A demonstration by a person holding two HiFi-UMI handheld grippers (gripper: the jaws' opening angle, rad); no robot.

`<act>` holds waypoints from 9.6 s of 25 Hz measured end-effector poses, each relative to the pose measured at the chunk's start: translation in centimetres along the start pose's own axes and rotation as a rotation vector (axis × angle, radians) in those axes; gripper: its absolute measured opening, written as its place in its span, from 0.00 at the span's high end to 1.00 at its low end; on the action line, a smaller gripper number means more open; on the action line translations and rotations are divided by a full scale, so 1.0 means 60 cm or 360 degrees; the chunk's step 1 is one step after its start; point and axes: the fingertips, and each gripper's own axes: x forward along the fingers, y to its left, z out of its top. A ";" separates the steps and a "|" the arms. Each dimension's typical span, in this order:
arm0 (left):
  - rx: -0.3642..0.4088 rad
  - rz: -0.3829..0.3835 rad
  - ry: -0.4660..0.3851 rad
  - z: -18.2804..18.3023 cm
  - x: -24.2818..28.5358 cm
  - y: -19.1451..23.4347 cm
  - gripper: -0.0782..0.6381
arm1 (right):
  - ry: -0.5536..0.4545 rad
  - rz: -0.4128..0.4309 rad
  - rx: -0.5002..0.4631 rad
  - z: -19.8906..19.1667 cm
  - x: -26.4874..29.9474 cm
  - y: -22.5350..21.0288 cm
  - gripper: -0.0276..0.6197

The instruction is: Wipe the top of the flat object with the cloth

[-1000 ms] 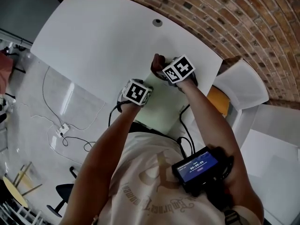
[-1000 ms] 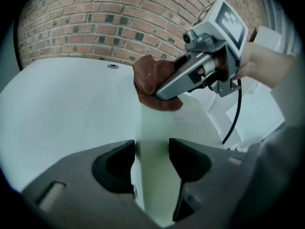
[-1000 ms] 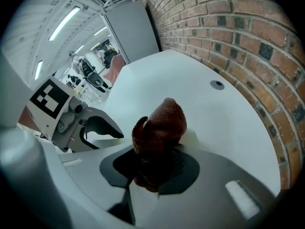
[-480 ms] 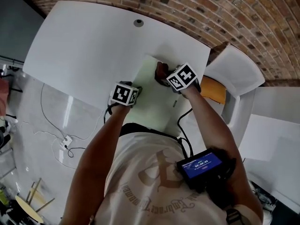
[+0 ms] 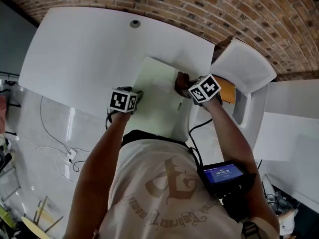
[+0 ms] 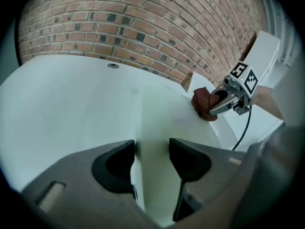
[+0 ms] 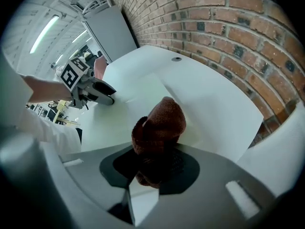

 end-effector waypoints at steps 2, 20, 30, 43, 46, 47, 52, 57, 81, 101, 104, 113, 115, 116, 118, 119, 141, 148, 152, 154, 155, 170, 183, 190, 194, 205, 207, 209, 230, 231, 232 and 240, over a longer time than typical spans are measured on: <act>0.0002 0.0002 -0.0004 0.002 0.000 -0.001 0.56 | -0.0008 -0.0009 0.0004 0.000 -0.009 0.005 0.81; -0.0021 0.0026 0.0009 0.004 -0.005 -0.004 0.56 | -0.0011 0.0174 -0.0388 0.235 0.115 0.185 0.81; 0.0015 0.0102 0.0018 0.006 -0.009 0.004 0.56 | 0.0051 0.0127 -0.0338 0.115 0.081 0.142 0.81; -0.0040 0.0111 -0.0084 0.010 -0.013 0.001 0.54 | -0.0041 0.0079 -0.0161 -0.037 0.005 0.075 0.81; -0.0110 0.0102 -0.0232 0.017 -0.033 0.004 0.59 | -0.0080 0.0105 -0.0159 -0.039 -0.007 0.076 0.81; -0.0129 0.0105 -0.0291 0.022 -0.044 0.005 0.65 | -0.0099 0.0115 -0.0172 -0.034 -0.013 0.078 0.81; -0.0134 0.0128 -0.0470 0.024 -0.100 0.003 0.78 | -0.0183 0.0189 -0.0264 0.032 -0.033 0.111 0.81; -0.0166 0.0160 -0.0578 -0.024 -0.152 0.010 0.88 | -0.0202 0.0250 -0.0411 0.125 -0.005 0.179 0.81; -0.0045 -0.0133 -0.0575 -0.142 -0.234 0.060 0.89 | 0.0067 -0.0012 -0.0085 0.063 0.071 0.204 0.80; 0.0090 -0.0290 -0.0481 -0.138 -0.205 0.030 0.89 | -0.0151 0.0026 0.0123 0.070 0.022 0.225 0.80; 0.0063 -0.0263 -0.0496 -0.146 -0.220 0.049 0.89 | -0.0156 0.0115 0.0038 0.129 0.056 0.271 0.80; -0.0044 -0.0189 -0.0511 -0.187 -0.256 0.112 0.89 | 0.0006 0.0154 -0.0185 0.176 0.135 0.350 0.80; -0.0038 -0.0205 -0.0500 -0.189 -0.254 0.113 0.89 | 0.0014 0.0148 -0.0172 0.163 0.136 0.352 0.80; -0.0030 -0.0216 -0.0494 -0.189 -0.252 0.112 0.89 | 0.0019 0.0142 -0.0163 0.155 0.134 0.351 0.80; -0.0009 -0.0238 -0.0484 -0.186 -0.246 0.108 0.89 | 0.0037 0.0118 -0.0143 0.136 0.127 0.341 0.80; 0.0005 -0.0251 -0.0476 -0.183 -0.243 0.106 0.89 | 0.0043 0.0100 -0.0122 0.125 0.123 0.334 0.80; 0.0249 -0.0450 -0.0323 -0.129 -0.161 0.026 0.89 | -0.0039 -0.0164 0.0344 -0.071 0.004 0.228 0.80; 0.0164 -0.0375 -0.0390 -0.139 -0.183 0.036 0.89 | -0.0178 0.0043 0.0083 0.047 0.037 0.313 0.80; 0.0099 -0.0320 -0.0454 -0.141 -0.208 0.057 0.89 | -0.0160 0.0150 -0.0061 0.100 0.078 0.361 0.80; 0.0069 -0.0304 -0.0471 -0.145 -0.215 0.068 0.89 | -0.0141 0.0181 -0.0129 0.127 0.093 0.380 0.79; 0.0055 -0.0295 -0.0475 -0.149 -0.220 0.076 0.89 | -0.0129 0.0194 -0.0158 0.140 0.102 0.389 0.79; 0.0082 -0.0328 -0.0430 -0.165 -0.219 0.088 0.89 | 0.0091 0.0084 -0.0123 0.045 0.122 0.376 0.80; 0.0200 -0.0388 -0.0346 -0.168 -0.191 0.046 0.89 | -0.0065 -0.0084 0.0389 -0.141 0.047 0.301 0.80; 0.0175 -0.0354 -0.0363 -0.179 -0.199 0.046 0.89 | -0.0101 -0.0076 0.0234 -0.100 0.012 0.327 0.80; 0.0133 -0.0304 -0.0388 -0.192 -0.213 0.056 0.89 | -0.0188 0.0083 0.0039 -0.003 0.041 0.380 0.80; -0.0017 -0.0140 -0.0429 -0.235 -0.268 0.113 0.89 | -0.0043 0.0131 -0.0335 0.082 0.143 0.449 0.79; 0.0005 -0.0160 -0.0415 -0.230 -0.259 0.109 0.89 | -0.0050 0.0104 -0.0297 0.061 0.134 0.436 0.79; 0.0037 -0.0192 -0.0404 -0.219 -0.248 0.099 0.89 | -0.0053 0.0069 -0.0227 0.030 0.122 0.421 0.79; 0.0289 -0.0232 -0.0283 -0.033 -0.151 -0.025 0.89 | -0.0472 0.0074 0.0329 -0.187 -0.004 0.284 0.79; 0.0273 -0.0237 -0.0259 -0.030 -0.144 -0.031 0.89 | -0.0549 0.0098 0.0395 -0.186 -0.016 0.267 0.79; 0.0251 -0.0243 -0.0240 -0.025 -0.138 -0.035 0.89 | -0.0629 0.0115 0.0468 -0.183 -0.027 0.245 0.79; 0.0177 -0.0147 -0.0078 -0.011 -0.109 -0.031 0.80 | -0.0979 0.0037 0.0782 -0.141 -0.070 0.027 0.79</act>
